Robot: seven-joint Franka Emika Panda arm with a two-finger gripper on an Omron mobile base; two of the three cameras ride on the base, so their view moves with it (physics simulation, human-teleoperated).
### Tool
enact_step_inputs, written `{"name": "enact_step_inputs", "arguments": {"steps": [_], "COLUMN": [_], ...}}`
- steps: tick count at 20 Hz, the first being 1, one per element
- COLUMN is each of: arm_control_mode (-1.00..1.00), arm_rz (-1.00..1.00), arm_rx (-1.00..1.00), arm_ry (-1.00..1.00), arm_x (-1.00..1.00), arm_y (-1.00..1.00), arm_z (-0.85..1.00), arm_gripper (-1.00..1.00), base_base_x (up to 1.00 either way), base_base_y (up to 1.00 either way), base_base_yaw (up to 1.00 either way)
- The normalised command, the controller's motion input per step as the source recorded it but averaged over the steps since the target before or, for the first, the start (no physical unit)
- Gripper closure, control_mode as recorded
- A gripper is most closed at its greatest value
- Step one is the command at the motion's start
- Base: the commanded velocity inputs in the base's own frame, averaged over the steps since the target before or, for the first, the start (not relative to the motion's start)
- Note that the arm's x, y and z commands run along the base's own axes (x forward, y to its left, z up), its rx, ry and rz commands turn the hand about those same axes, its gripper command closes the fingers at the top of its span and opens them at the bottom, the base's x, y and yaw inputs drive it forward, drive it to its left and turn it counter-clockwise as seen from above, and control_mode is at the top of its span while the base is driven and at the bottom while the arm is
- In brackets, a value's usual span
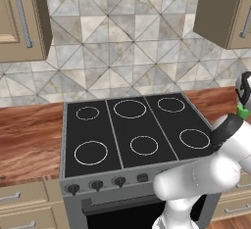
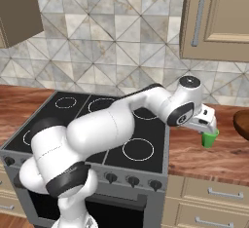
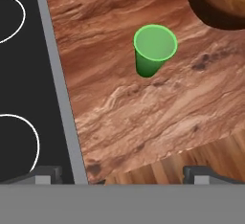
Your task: Pick the cup and bowl from the counter and place them on the counter next to the sink.
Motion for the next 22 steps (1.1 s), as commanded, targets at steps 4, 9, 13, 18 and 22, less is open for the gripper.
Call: {"name": "enact_step_inputs", "arguments": {"steps": [4,9,13,18,22], "arm_control_mode": [-1.00,-1.00,-1.00,-1.00,-1.00], "arm_rz": [0.00,0.00,0.00,0.02,0.03], "arm_rx": [0.00,-0.01,0.00,0.00,0.00], "arm_ry": [0.00,0.01,0.04,0.08,0.07], "arm_x": [0.25,0.31,0.30,0.23,0.21], "arm_y": [0.00,0.00,-0.03,-0.21,-0.43], "arm_z": [-0.05,0.05,0.00,0.00,-0.04], "arm_gripper": [-1.00,-1.00,-1.00,-1.00,-1.00], "base_base_x": [0.00,0.00,0.00,0.00,0.00], "base_base_y": [0.00,0.00,0.00,0.00,0.00], "base_base_yaw": [0.00,0.00,0.00,0.00,0.00]}}
